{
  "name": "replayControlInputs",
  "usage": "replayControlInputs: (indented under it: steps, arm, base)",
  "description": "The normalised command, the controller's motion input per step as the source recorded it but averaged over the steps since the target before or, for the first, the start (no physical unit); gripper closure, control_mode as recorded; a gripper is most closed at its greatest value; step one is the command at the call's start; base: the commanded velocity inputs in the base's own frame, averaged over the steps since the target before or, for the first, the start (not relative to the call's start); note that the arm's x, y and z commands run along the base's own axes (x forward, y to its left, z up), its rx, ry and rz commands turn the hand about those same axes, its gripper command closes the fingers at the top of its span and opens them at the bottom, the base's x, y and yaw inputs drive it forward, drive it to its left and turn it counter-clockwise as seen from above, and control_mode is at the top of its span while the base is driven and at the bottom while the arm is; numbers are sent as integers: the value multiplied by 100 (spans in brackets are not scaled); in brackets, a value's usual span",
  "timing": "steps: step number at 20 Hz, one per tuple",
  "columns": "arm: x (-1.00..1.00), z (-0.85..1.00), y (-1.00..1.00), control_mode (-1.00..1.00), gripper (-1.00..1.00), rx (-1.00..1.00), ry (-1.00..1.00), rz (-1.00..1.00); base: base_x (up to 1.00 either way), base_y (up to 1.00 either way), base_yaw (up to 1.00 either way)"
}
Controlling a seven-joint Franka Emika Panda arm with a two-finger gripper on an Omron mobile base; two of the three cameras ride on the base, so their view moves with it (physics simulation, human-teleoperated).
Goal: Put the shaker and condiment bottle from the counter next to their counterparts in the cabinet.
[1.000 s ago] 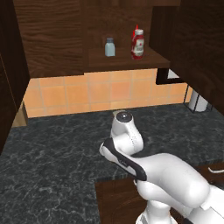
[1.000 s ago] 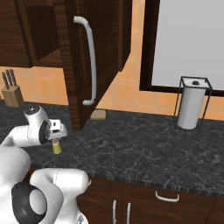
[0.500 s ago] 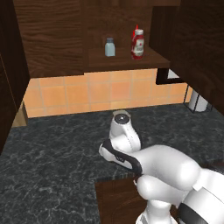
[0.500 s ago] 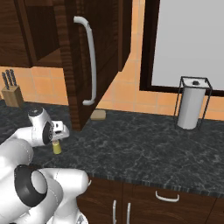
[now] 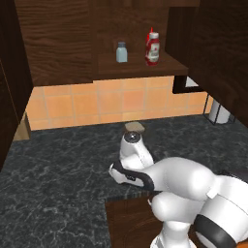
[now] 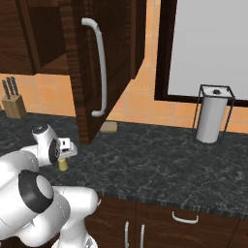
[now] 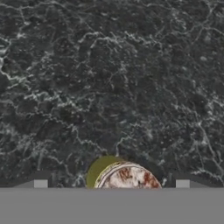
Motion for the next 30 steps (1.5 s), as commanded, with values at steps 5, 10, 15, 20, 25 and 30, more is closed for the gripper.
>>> replayControlInputs:
  steps: [5, 10, 15, 20, 25, 30]
  arm:
    - [0, -16, 1, -100, 100, -2, 0, 0]
    - [0, -4, 0, -100, 100, 0, -3, 0]
    - [0, 33, 0, -100, 100, 0, -9, 3]
    - [0, 53, 0, -100, 100, 0, -8, 3]
    - [0, 70, -7, -100, 100, 8, -2, 0]
    - [0, 77, -11, -100, 100, 13, 0, 0]
  base:
    - [0, 0, 0]
    - [0, 0, 0]
    - [0, 0, 0]
    - [0, 0, 0]
    - [0, 0, 0]
    - [0, 0, 0]
